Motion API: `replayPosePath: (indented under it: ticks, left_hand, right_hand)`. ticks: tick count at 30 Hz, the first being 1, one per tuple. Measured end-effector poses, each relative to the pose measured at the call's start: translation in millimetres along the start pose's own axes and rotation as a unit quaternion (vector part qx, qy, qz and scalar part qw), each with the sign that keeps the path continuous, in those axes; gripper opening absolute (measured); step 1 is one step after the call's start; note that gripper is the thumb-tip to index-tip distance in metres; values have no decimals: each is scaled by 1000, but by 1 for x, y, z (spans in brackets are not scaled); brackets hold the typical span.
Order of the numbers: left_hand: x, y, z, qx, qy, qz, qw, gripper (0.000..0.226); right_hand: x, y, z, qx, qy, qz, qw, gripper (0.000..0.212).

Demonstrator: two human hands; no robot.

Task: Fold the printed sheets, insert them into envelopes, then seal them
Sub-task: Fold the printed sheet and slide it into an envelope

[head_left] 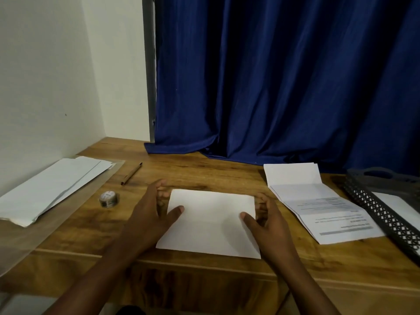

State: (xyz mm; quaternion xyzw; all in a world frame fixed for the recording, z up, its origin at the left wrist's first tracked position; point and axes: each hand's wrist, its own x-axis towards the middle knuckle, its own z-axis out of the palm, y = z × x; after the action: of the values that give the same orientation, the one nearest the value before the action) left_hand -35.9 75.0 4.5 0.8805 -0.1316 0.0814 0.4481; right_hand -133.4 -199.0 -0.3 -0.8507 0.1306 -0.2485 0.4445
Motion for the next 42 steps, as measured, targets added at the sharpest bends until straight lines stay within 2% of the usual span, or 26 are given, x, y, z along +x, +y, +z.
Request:
replayPosePath:
  ticks: [2, 5, 9, 12, 14, 17, 20, 24, 29, 32, 34, 36, 40, 42]
  left_hand:
    - [-2, -5, 0, 12, 1, 26, 1000, 98]
    - [-9, -9, 0, 70, -18, 116, 991, 97]
    - [-15, -2, 4, 197, -120, 243, 942, 81]
    - [-12, -1, 8, 264, -197, 246, 912, 74]
    - [-10, -1, 9, 302, -235, 229, 895, 71]
    - [-11, 0, 9, 347, -258, 215, 876, 70]
    - [-12, 3, 9, 354, -254, 218, 873, 69]
    - [-10, 3, 8, 361, -263, 216, 868, 70]
    - [-9, 1, 8, 354, -265, 211, 872, 73]
    - [-12, 3, 5, 320, -250, 199, 892, 79]
    - [-19, 3, -2, 258, -207, 213, 919, 79]
    - [-32, 3, -11, 215, -179, 248, 927, 78]
    - [-60, -2, -20, 262, -220, 279, 897, 83]
    - [-70, -5, -24, 276, -227, 292, 887, 76]
  right_hand:
    - [1, 5, 3, -48, 12, -32, 998, 67]
    - [1, 6, 4, -117, 13, -83, 990, 62]
    - [-4, -4, 7, -225, -7, -130, 966, 53]
    - [-9, -24, 17, -258, -87, -187, 944, 56]
    - [-11, -33, 30, -294, -157, -229, 915, 62]
    - [-14, -34, 48, -344, -244, -234, 876, 64]
    - [-12, -25, 51, -347, -281, -217, 868, 63]
    - [-4, -12, 37, -357, -285, -191, 869, 72]
    - [1, 1, 11, -384, -251, -133, 878, 78]
    - [-5, -3, 7, -331, -207, -128, 912, 77]
    - [-13, -7, 1, -288, -166, -154, 931, 73]
    - [-25, -8, -8, -274, -169, -193, 927, 74]
    - [-51, -3, -20, -304, -228, -248, 891, 81]
    - [-59, -1, -25, -312, -226, -274, 881, 75]
